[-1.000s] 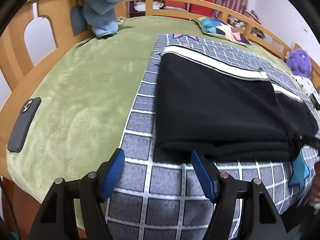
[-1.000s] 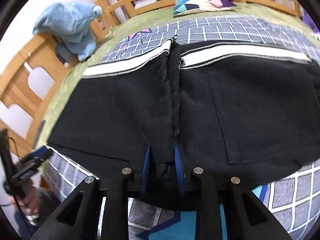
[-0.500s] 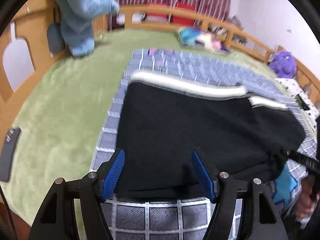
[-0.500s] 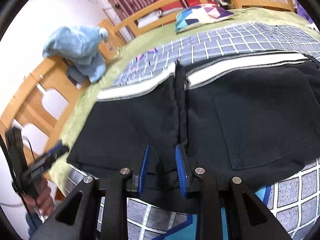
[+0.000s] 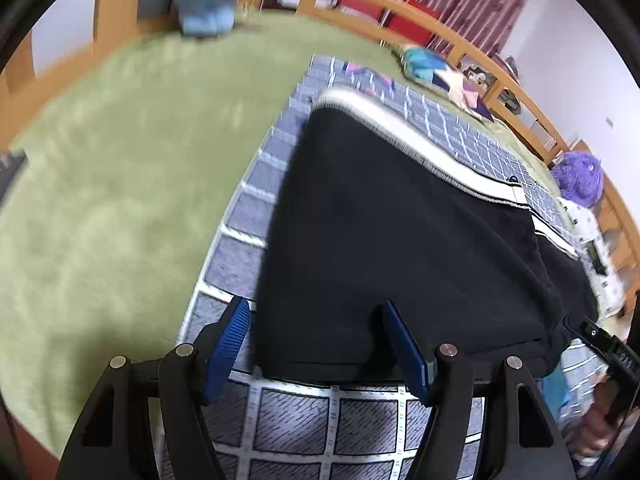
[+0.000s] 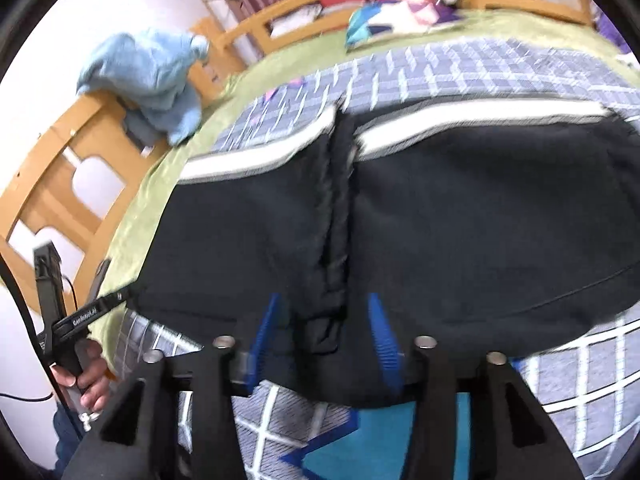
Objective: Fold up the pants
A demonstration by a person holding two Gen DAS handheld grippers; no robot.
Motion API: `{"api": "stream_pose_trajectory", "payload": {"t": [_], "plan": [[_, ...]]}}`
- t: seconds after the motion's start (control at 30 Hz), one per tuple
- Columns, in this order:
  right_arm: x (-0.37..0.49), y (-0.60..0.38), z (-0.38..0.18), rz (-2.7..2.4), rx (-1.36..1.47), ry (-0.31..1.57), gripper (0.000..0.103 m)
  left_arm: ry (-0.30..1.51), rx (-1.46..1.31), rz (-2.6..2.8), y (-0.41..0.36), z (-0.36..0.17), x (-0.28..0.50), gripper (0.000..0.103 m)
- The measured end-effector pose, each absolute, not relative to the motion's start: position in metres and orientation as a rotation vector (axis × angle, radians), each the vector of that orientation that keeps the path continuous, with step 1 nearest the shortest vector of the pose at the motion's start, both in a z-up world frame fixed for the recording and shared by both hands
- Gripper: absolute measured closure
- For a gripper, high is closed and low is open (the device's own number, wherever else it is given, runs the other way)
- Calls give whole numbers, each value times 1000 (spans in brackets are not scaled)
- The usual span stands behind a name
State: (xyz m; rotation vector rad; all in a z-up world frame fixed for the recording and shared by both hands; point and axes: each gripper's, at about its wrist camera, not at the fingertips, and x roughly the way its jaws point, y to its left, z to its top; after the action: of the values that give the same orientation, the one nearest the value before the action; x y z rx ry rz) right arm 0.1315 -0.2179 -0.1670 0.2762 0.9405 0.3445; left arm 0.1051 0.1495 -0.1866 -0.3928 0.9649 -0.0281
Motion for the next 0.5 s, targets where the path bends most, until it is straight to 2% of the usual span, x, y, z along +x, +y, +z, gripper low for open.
{"api": "stream_pose_trajectory", "payload": {"t": [0.13, 0.2, 0.23, 0.27, 0.3, 0.5], "plan": [[130, -232, -167, 264, 272, 925, 52, 949, -395, -24, 143, -188, 110, 36], [128, -236, -168, 223, 256, 919, 52, 946, -364, -1, 137, -185, 113, 44], [129, -237, -167, 205, 242, 913, 52, 934, -338, 14, 134, -180, 113, 56], [127, -237, -167, 187, 224, 904, 52, 923, -326, 20, 133, -176, 112, 74], [127, -237, -165, 169, 205, 895, 52, 910, -316, 14, 132, -169, 112, 81], [120, -249, -157, 118, 185, 853, 52, 840, -203, 8, 108, -120, 109, 87]]}}
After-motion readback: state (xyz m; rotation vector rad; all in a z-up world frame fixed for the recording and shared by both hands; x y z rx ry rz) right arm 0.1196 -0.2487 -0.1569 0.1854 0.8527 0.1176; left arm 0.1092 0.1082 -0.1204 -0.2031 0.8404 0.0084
